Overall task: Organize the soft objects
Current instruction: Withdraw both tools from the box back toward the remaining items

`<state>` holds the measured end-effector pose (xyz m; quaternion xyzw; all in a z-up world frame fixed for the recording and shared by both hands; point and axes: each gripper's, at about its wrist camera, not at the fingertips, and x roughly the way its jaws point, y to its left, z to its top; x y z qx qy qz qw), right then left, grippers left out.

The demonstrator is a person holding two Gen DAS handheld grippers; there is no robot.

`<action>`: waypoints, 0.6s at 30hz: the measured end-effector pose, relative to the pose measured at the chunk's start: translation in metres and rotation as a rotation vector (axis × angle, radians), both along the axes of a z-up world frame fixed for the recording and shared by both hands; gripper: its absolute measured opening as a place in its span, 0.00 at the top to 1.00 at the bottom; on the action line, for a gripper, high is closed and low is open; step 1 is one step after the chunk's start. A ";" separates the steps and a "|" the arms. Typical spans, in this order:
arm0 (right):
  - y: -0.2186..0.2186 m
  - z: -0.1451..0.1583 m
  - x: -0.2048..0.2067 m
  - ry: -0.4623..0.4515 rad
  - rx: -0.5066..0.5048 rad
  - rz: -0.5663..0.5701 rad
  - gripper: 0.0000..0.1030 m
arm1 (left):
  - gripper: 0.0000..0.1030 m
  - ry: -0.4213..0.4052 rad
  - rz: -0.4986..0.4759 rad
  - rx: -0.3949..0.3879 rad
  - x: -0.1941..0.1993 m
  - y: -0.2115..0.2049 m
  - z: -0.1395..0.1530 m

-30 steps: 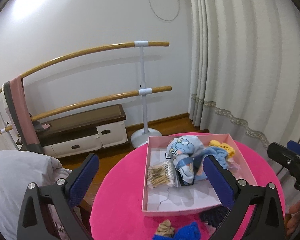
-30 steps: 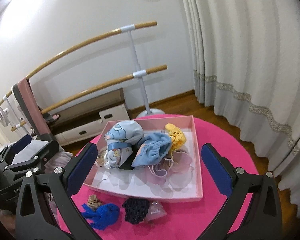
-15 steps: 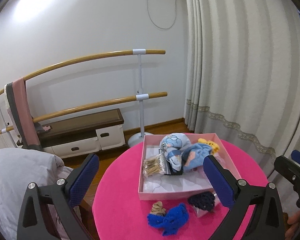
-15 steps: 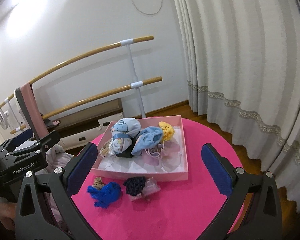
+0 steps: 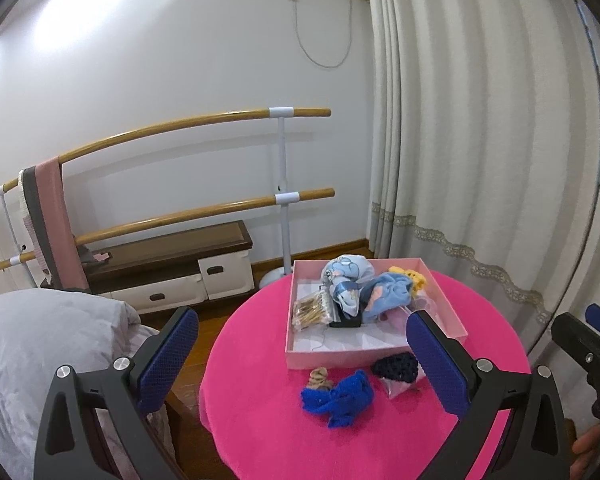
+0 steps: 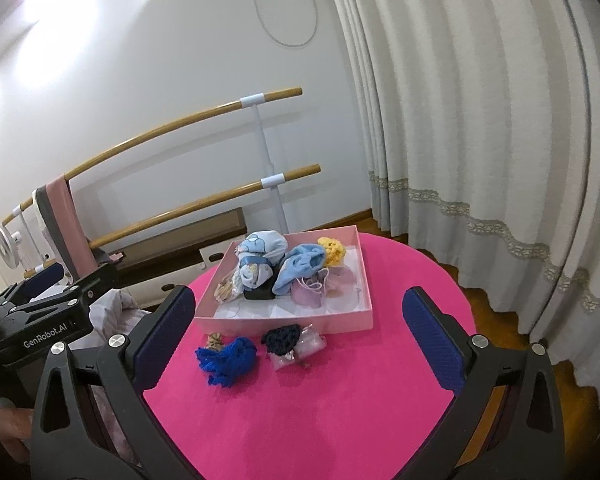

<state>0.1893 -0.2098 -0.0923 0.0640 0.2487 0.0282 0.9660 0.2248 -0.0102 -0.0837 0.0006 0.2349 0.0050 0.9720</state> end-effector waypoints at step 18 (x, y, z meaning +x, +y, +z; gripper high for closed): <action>0.026 0.011 -0.060 -0.056 -0.089 -0.001 0.00 | 0.00 -0.025 0.028 0.011 -0.086 0.007 -0.014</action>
